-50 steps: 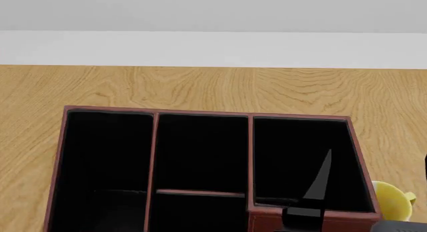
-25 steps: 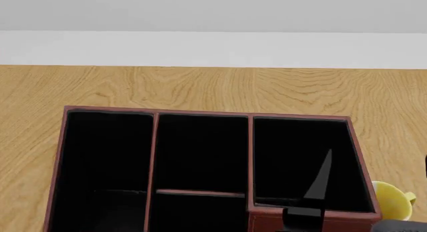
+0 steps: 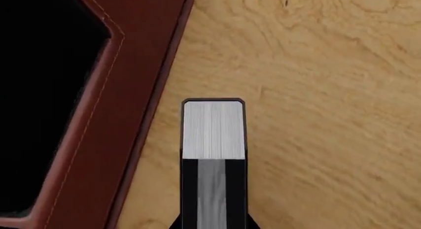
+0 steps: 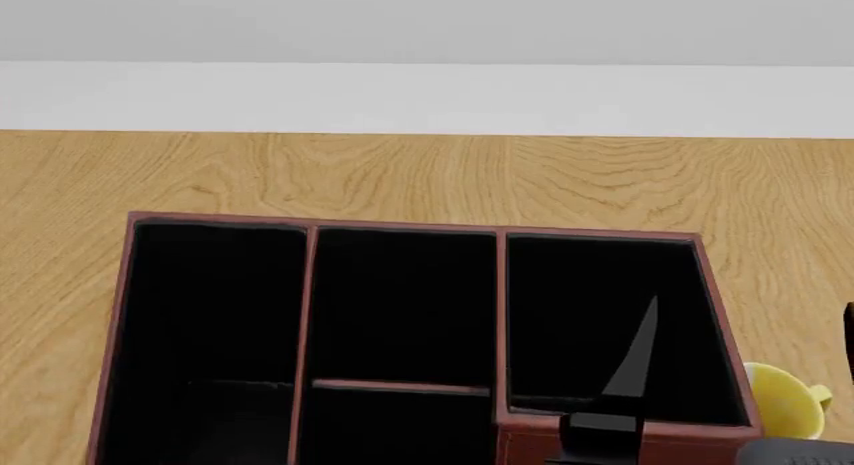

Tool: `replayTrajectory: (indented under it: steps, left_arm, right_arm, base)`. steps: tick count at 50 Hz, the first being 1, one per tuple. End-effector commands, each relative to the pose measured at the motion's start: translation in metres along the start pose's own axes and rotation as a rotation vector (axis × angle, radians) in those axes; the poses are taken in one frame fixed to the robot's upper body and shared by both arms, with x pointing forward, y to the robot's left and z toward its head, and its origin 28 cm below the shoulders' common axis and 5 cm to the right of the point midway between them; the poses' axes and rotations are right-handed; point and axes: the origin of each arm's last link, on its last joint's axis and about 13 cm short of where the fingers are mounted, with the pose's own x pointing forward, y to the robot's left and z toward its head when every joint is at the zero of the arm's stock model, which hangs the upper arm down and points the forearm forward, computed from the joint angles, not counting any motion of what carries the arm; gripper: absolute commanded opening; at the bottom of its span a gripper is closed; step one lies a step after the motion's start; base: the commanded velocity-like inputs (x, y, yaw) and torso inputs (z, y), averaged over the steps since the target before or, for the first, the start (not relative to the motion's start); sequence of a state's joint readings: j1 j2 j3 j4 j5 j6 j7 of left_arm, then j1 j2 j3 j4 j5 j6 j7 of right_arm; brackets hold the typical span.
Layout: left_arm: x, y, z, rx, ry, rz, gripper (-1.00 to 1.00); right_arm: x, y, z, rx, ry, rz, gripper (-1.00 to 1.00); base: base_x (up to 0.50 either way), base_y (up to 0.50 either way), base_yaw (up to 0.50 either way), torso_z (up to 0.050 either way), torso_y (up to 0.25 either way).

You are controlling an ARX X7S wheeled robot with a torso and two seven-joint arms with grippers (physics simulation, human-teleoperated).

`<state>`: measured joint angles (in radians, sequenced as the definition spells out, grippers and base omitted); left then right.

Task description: Pick up the book and place it in the front compartment of the caddy.

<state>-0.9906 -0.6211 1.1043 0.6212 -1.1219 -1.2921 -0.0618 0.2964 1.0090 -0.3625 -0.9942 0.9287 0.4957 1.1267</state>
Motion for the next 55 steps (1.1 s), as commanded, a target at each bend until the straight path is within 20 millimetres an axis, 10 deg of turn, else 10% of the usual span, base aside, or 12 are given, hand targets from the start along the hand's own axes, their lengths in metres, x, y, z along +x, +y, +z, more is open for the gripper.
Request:
replayTrajectory:
  steps: [1, 55]
  left_arm:
    - [-0.024, 0.004, -0.001, 0.038, -0.013, 0.042, -1.00]
    - [-0.122, 0.005, 0.033, 0.421, -0.056, 0.170, -1.00]
  right_arm:
    - [0.000, 0.001, -0.001, 0.004, 0.000, 0.004, 1.00]
    - [0.007, 0.006, 0.001, 0.014, -0.014, 0.030, 1.00]
  base:
    - [0.00, 0.00, 0.00, 0.000, 0.000]
    - [0.00, 0.00, 0.00, 0.000, 0.001]
